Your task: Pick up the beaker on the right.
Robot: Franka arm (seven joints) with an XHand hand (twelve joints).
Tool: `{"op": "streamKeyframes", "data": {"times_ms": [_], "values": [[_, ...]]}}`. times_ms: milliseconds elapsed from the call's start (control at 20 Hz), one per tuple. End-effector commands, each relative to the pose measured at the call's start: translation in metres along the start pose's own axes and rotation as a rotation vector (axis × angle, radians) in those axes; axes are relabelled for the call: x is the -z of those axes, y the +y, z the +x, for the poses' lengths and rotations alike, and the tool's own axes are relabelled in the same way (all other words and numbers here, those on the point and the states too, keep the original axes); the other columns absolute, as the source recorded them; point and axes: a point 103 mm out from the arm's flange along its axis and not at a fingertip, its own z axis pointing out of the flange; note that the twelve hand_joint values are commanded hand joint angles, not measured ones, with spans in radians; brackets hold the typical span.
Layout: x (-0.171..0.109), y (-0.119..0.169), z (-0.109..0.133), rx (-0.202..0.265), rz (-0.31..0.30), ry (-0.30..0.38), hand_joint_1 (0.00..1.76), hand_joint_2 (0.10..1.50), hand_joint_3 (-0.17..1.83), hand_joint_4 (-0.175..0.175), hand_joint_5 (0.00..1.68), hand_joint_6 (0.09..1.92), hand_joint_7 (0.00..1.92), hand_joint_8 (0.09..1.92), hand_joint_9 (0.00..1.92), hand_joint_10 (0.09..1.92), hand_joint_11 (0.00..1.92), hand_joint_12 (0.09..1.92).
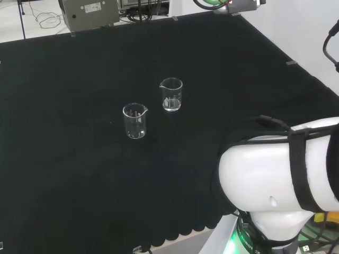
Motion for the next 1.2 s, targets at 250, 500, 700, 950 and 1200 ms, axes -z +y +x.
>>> {"op": "streamKeyframes", "data": {"times_ms": [250,500,700,950,1200], "values": [[-0.003,0.002,-0.001,0.009,-0.006,0.0,0.04,1.27,0.32,-0.02,0.26,0.1,0.0,0.31,0.05,0.65,0.0,1.24],[-0.005,0.009,-0.002,-0.004,0.001,0.006,0.04,1.28,0.3,-0.021,0.27,0.09,0.0,0.31,0.05,0.65,0.0,1.24],[-0.013,0.015,-0.01,-0.022,0.009,0.012,0.04,1.28,0.3,-0.021,0.27,0.09,0.0,0.31,0.05,0.65,0.0,1.24],[-0.032,0.028,-0.023,-0.05,0.03,0.013,0.05,1.28,0.29,-0.021,0.28,0.09,0.0,0.32,0.06,0.65,0.0,1.24],[-0.062,0.053,-0.044,-0.052,0.056,0.007,0.08,1.27,0.27,-0.021,0.28,0.09,0.0,0.34,0.06,0.66,0.0,1.24]]}}
